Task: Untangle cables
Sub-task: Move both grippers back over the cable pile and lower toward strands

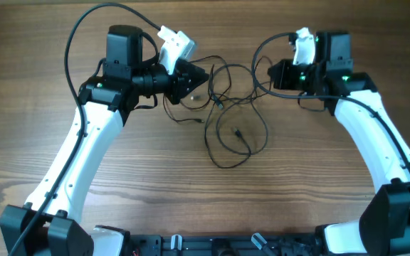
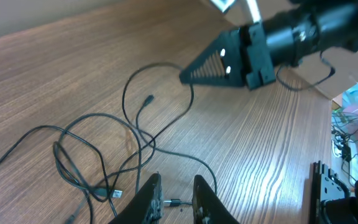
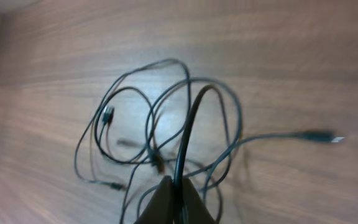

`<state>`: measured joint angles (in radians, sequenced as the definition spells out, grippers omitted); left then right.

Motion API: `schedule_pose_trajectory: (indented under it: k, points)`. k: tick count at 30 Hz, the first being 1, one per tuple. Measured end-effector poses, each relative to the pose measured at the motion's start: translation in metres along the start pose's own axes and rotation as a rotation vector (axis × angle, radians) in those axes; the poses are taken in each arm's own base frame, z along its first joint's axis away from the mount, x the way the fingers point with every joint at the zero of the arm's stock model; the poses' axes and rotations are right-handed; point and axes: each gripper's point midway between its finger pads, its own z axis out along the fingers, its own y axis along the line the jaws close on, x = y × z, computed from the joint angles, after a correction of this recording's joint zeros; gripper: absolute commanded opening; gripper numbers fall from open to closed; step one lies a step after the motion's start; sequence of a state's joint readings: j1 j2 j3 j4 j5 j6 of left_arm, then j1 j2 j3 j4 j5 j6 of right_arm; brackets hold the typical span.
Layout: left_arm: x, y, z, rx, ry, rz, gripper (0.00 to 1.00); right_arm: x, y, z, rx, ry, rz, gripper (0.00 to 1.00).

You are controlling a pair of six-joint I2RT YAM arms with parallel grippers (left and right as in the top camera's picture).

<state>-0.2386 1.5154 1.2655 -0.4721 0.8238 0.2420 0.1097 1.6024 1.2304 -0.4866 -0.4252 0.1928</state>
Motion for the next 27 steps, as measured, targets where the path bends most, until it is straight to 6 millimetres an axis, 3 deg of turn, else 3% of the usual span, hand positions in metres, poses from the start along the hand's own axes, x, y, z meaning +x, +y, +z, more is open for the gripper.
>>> schedule_pose_trajectory:
  k: [3, 5, 11, 16, 22, 27]
  points:
    - [0.002, 0.0, 0.0, 0.001, 0.009, -0.01, 0.18, -0.005, 0.0, -0.007, 0.024, 0.008, -0.028, 0.61]
    - [0.005, 0.0, 0.0, -0.001, 0.018, -0.018, 0.18, -0.007, -0.002, -0.012, 0.052, 0.018, -0.046, 0.68]
    - [0.008, 0.001, 0.0, -0.007, 0.03, -0.02, 0.18, -0.005, -0.019, -0.024, 0.183, 0.055, -0.042, 0.74]
    - [0.01, 0.005, 0.0, -0.033, 0.039, -0.015, 0.22, 0.027, -0.027, -0.03, 0.227, 0.182, -0.003, 0.79]
    - [0.008, 0.025, -0.002, -0.15, 0.037, -0.013, 0.24, 0.048, -0.025, -0.031, 0.213, 0.261, -0.008, 0.82]
    - [0.006, 0.044, -0.006, -0.259, 0.031, -0.057, 0.24, 0.067, -0.014, -0.02, 0.186, 0.31, -0.048, 0.84]
